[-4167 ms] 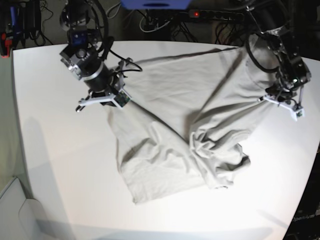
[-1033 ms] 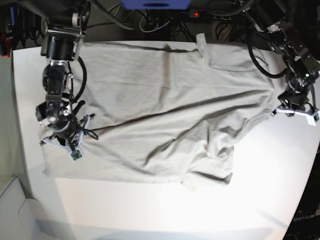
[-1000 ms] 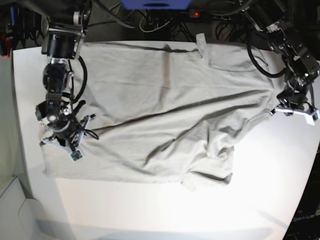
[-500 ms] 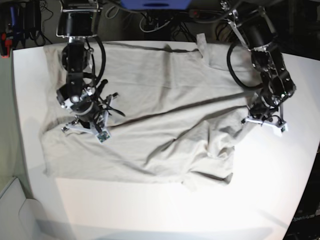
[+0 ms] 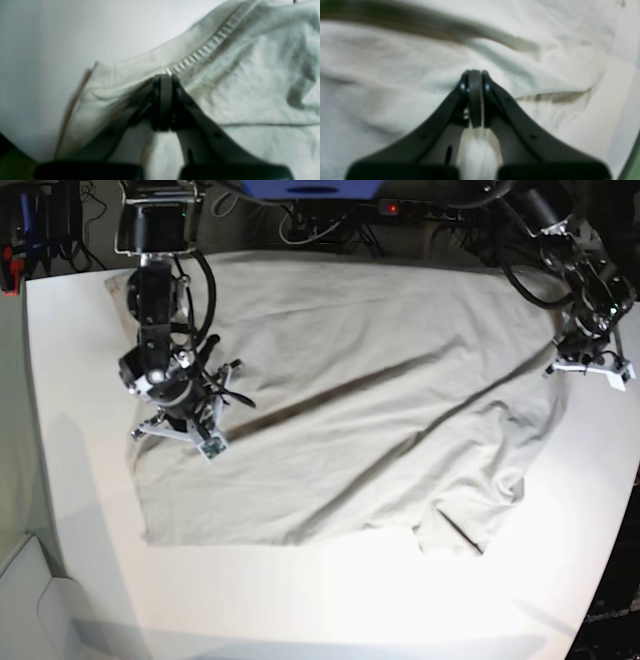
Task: Layout the t-shirt on the table in an organized manner, then fold the t-shirt properly
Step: 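Stretch the shirt flat between both grippers, pulling apart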
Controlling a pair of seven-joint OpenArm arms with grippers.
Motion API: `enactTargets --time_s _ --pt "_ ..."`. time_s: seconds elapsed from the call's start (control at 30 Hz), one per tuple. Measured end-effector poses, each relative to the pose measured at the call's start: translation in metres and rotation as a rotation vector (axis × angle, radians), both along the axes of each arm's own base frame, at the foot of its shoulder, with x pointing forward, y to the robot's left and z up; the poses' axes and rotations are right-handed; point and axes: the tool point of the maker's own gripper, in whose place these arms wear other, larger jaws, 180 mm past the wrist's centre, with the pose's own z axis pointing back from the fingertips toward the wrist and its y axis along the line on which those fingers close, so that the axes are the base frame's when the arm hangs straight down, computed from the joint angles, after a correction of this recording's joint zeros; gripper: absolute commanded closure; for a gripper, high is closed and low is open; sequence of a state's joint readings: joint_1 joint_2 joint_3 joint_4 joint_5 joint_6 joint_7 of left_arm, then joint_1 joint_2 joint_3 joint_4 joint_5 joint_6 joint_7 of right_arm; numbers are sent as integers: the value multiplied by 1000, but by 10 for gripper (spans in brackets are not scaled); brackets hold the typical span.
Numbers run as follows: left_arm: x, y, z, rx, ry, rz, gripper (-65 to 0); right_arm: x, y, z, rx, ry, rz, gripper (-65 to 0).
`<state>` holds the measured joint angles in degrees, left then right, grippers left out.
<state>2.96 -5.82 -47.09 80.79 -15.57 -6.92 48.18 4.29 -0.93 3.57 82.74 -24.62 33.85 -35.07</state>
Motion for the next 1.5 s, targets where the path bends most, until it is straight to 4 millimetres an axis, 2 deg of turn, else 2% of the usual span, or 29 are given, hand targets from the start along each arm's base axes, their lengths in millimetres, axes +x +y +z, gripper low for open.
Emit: enactTargets --time_s 0.2,0.47,0.6,0.7,0.77,0.9,1.03,1.1,1.2,1.33,1.5 --pt "1 -26 10 -22 -10 -14 0 5 19 -9 72 -6 19 0" --pt "12 -35 58 25 -80 -48 0 8 16 -11 113 -35 24 0" --pt "21 -37 65 22 -102 -46 0 8 -5 -11 110 -39 -31 0" --pt "45 -36 73 9 -158 -42 0 7 -30 -11 110 -43 -105 0" --pt "57 -45 68 -12 -149 -66 0 5 -48 -10 109 -45 -158 0" --pt "68 -76 45 -79 -103 -142 0 -4 -78 -12 119 -56 -253 0" --pt "79 -85 40 -57 -126 -168 0 -13 -99 -14 88 -38 -292 0" --pt "82 -87 34 -64 -121 -173 0 -16 -103 -14 80 -33 -300 0" --pt "79 -93 22 -88 -98 -174 0 -30 -112 -8 20 -10 -313 0" --pt "80 -91 24 -86 -105 -172 0 -42 -119 1 -60 19 -333 0" --pt "87 -93 23 -98 -110 -170 0 -19 -98 34 -50 -91 -277 0"
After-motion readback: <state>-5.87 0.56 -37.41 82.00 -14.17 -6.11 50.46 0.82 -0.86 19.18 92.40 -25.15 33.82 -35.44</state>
